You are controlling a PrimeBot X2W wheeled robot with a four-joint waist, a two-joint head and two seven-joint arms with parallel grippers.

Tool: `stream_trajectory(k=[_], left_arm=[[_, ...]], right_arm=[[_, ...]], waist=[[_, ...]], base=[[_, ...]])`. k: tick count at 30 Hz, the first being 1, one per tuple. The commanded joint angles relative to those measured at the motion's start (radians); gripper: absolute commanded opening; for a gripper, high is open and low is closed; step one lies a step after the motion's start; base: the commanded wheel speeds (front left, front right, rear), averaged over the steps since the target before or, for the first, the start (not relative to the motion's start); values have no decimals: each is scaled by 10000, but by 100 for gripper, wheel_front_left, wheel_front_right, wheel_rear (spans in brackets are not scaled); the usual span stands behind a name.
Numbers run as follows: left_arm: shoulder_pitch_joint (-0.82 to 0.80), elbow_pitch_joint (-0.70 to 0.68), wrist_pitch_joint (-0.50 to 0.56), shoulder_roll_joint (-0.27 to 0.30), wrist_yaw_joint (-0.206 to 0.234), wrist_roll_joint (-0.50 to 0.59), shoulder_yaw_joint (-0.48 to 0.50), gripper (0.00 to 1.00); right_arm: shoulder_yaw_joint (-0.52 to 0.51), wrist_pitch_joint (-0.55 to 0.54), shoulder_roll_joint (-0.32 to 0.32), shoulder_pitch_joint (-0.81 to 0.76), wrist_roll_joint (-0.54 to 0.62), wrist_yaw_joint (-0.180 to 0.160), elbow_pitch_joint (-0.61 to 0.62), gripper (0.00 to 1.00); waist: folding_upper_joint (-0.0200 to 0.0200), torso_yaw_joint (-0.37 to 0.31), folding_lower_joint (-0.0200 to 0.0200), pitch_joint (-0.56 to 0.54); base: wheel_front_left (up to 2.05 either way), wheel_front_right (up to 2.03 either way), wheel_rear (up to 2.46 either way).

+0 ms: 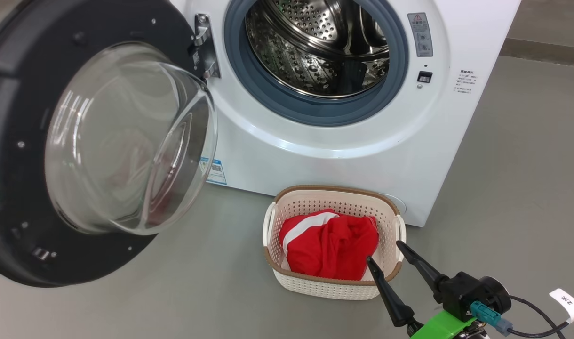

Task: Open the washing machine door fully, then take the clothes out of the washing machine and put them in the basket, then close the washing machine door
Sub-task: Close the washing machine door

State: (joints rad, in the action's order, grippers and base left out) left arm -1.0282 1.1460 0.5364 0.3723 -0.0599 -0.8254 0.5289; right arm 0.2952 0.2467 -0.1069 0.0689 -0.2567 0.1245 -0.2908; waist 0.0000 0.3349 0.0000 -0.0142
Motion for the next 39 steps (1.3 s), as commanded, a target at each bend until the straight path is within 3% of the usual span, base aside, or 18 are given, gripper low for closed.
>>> stream_trajectory(k=[1, 18, 23, 32, 39], left_arm=[[183, -204, 279, -60, -131, -117, -9, 0], [733, -1155, 1648, -785, -399, -1302, 568, 0], [1077, -1667, 2125, -1301, -360, -1601, 643, 0], [2070, -3697, 2732, -2326, 73, -1997, 763, 0], [2789, -5296, 3253, -2992, 738, -2581, 915, 0]], right_arm=[[93, 111, 34, 395, -52, 62, 187, 100], [50, 147, 314, 361, -136, 62, -7, 100], [11, 149, 378, 232, -192, 62, 44, 100], [63, 150, 463, 57, -186, 62, 115, 100], [72, 150, 491, 68, -156, 62, 128, 100]], waist=[[0, 56, 0, 21], [0, 163, 0, -188], [0, 166, 0, -331], [0, 31, 0, -466], [0, -159, 0, -461]], base=[[0, 0, 0], [0, 0, 0], [0, 0, 0], [0, 0, 0], [0, 0, 0]])
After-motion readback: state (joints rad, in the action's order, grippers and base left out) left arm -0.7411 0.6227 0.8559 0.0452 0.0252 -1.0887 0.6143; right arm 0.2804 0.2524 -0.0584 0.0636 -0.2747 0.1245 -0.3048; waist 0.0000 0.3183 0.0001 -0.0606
